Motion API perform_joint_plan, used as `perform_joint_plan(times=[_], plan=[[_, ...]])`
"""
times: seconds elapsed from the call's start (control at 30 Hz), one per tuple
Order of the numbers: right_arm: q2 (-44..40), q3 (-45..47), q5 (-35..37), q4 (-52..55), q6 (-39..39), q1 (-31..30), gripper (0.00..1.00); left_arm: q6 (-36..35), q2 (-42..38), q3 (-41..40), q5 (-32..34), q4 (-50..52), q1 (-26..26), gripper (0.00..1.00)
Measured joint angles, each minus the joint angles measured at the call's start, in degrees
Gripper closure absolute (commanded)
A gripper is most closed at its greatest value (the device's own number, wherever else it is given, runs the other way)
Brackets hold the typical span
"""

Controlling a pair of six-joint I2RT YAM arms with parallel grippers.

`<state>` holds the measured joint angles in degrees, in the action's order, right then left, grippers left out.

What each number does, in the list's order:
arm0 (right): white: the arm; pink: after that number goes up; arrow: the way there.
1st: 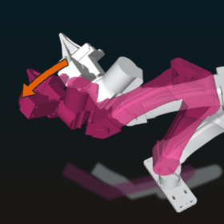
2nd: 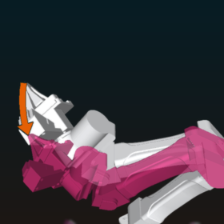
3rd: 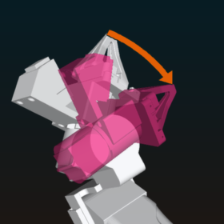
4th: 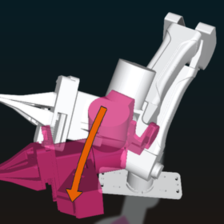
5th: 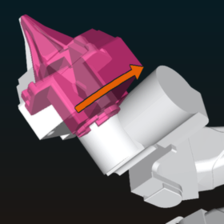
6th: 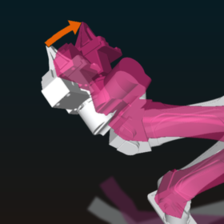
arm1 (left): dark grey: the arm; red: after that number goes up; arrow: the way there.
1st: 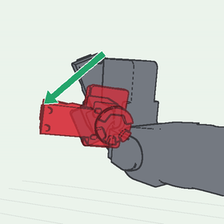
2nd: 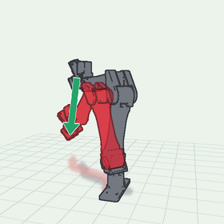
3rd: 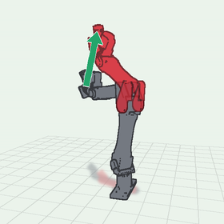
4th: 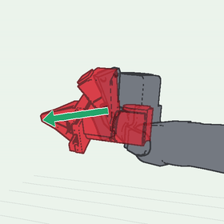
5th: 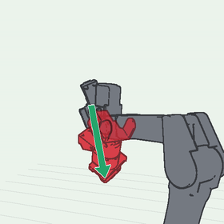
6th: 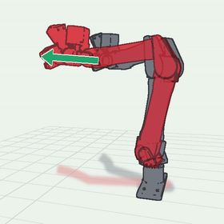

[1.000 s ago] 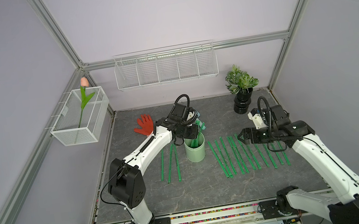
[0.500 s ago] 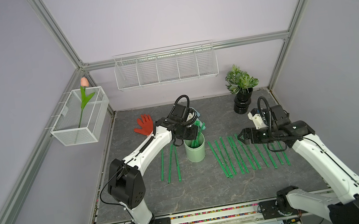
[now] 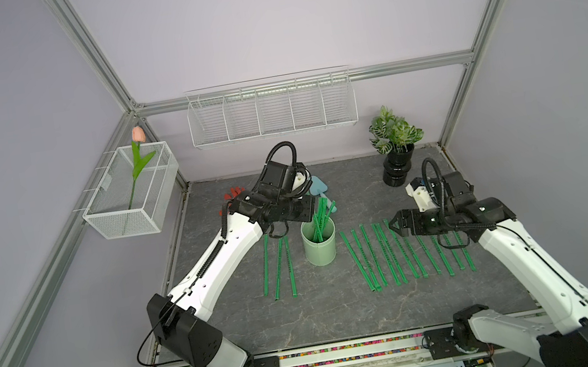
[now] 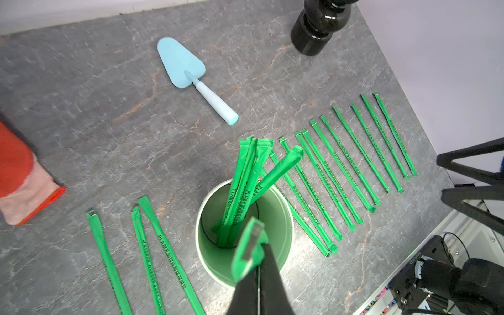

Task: Take the straws out of the storage container
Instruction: Pick up the straw from the container, then place the straw at the center of the board.

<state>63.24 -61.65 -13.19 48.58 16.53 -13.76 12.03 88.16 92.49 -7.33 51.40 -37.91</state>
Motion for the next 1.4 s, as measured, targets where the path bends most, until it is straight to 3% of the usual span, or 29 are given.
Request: perform_joint_plan(times=[0.23, 0.63, 1.1, 1.4], plan=[[0.0, -0.66, -0.17, -0.02, -0.02, 0.0, 0.11, -0.9, -6.29, 2.27, 6.86, 1.09, 0.02, 0.98], [0.04, -0.79, -0.61, -0.02, -0.07, 0.0, 0.11, -4.0, -11.96, 18.62, 18.78, 9.84, 2.36, 0.98], [0.52, -0.76, -1.25, -0.02, -0.26, 0.0, 0.11, -1.01, -1.33, 18.49, 16.96, 24.24, 13.51, 0.98], [0.96, -0.68, -1.27, -0.04, -0.24, 0.0, 0.11, 5.42, 8.09, 19.52, 28.61, 34.77, 14.75, 1.0]])
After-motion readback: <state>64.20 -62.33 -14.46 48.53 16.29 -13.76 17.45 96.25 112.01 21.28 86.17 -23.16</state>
